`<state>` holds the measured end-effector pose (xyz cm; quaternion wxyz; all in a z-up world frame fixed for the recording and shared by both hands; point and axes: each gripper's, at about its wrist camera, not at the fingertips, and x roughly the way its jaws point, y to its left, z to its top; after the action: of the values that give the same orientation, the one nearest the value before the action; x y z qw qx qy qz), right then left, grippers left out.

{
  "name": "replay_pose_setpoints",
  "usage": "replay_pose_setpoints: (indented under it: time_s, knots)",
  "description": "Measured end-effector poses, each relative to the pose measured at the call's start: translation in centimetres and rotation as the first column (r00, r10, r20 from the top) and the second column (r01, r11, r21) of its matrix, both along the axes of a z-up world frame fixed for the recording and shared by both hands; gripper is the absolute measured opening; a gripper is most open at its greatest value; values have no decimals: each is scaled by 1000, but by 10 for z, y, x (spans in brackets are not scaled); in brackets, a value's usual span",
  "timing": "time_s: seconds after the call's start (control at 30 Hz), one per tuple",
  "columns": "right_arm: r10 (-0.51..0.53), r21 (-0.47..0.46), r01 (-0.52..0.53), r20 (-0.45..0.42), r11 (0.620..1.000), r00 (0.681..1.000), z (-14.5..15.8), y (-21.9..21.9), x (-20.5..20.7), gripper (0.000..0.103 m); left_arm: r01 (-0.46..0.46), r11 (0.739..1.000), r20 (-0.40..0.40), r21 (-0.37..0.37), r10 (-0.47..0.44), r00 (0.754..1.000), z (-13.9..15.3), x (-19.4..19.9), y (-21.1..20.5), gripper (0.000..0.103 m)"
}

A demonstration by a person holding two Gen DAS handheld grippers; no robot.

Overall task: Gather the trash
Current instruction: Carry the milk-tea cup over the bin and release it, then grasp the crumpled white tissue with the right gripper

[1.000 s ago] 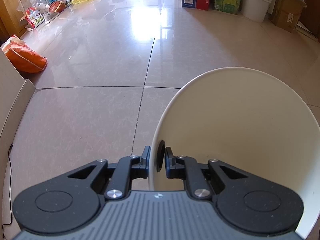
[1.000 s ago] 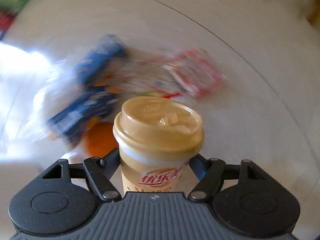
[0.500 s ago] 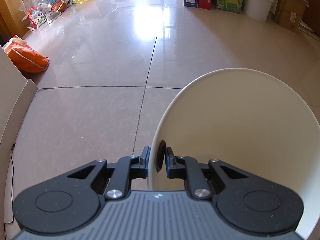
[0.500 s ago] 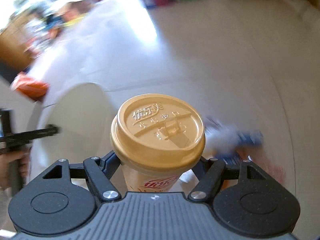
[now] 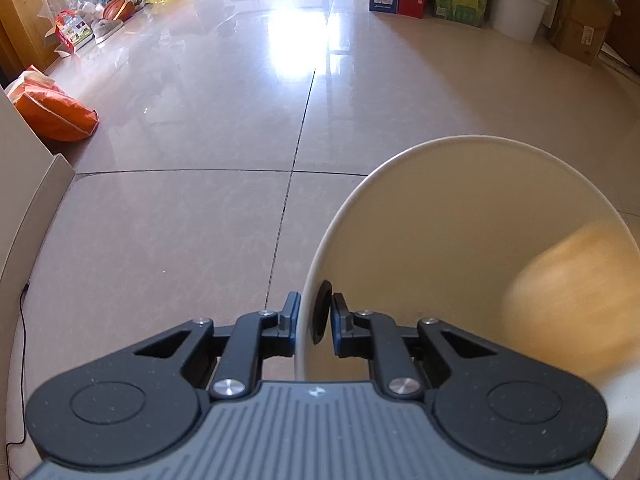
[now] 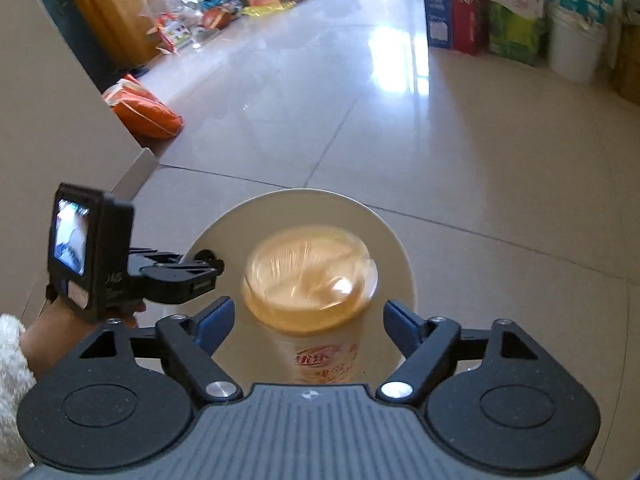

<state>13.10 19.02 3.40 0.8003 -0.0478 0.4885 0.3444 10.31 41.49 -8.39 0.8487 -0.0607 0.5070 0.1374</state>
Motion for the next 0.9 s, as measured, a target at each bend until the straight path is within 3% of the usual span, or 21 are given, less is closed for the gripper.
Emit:
replay_pose_setpoints:
  time_s: [0.3, 0.53, 0.7, 0.9]
  knots:
    - [-63, 27, 62, 71, 998, 995, -3, -51, -16, 91, -2, 1000, -3, 6, 2, 1000, -1, 0, 1, 14]
    - [-160, 46, 155, 142, 987, 977, -34, -89, -34, 91, 2, 1000, -2, 8, -2, 1000, -2, 1, -1, 14]
    - [-205, -4, 209, 179, 978, 962, -93, -109, -58, 91, 3, 1000, -2, 12, -3, 1000, -3, 1, -2, 14]
    - [-146, -200, 178, 165, 964, 975, -187, -101, -77, 81, 4, 1000, -1, 16, -3, 1000, -4, 0, -4, 14]
